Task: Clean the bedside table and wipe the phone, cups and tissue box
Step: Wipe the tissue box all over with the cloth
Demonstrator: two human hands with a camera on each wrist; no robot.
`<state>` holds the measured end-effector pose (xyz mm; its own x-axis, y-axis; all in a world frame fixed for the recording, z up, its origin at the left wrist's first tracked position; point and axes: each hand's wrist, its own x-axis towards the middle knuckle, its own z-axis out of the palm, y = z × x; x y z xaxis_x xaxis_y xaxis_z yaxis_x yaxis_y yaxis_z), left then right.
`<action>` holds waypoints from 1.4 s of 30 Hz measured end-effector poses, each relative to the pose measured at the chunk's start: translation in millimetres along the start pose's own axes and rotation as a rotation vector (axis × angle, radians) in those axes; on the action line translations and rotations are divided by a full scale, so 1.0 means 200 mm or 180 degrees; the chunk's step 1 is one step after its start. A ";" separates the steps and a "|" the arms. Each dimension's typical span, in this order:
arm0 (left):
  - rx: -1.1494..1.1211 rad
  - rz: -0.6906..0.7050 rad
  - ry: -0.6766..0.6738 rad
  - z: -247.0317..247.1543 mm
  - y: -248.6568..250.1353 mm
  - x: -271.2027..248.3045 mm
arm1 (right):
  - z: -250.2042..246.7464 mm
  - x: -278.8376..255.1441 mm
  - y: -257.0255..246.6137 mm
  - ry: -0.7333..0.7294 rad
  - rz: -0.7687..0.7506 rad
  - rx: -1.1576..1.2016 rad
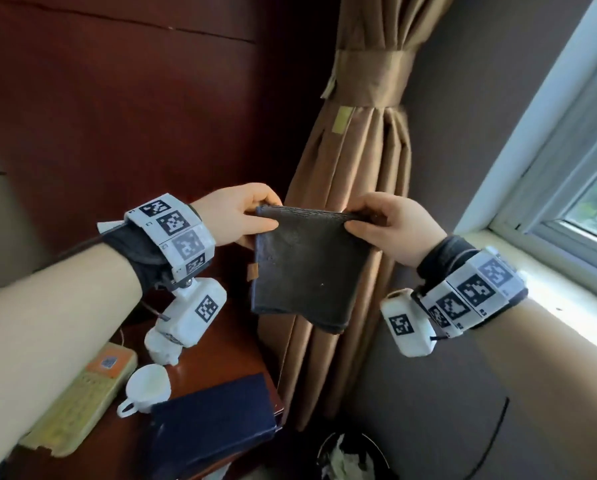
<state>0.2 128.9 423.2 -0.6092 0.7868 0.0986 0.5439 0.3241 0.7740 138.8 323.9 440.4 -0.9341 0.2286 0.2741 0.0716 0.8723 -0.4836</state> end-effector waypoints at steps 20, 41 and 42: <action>0.0807 0.0555 -0.0815 0.96 0.85 0.96 | -0.85 -0.25 0.93 -0.0313 0.2267 -0.0121; 0.2196 0.0798 -0.1077 1.40 1.14 1.45 | -0.95 -0.11 1.38 -0.1003 0.2492 -0.2121; 0.2188 0.0799 -0.1090 1.40 1.15 1.45 | -0.95 -0.11 1.38 -0.1108 0.2516 -0.2191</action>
<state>110.1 579.2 453.7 -0.2718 0.9602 -0.0650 0.9421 0.2793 0.1855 245.0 641.9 459.1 -0.5789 0.7880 -0.2096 0.7703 0.6128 0.1763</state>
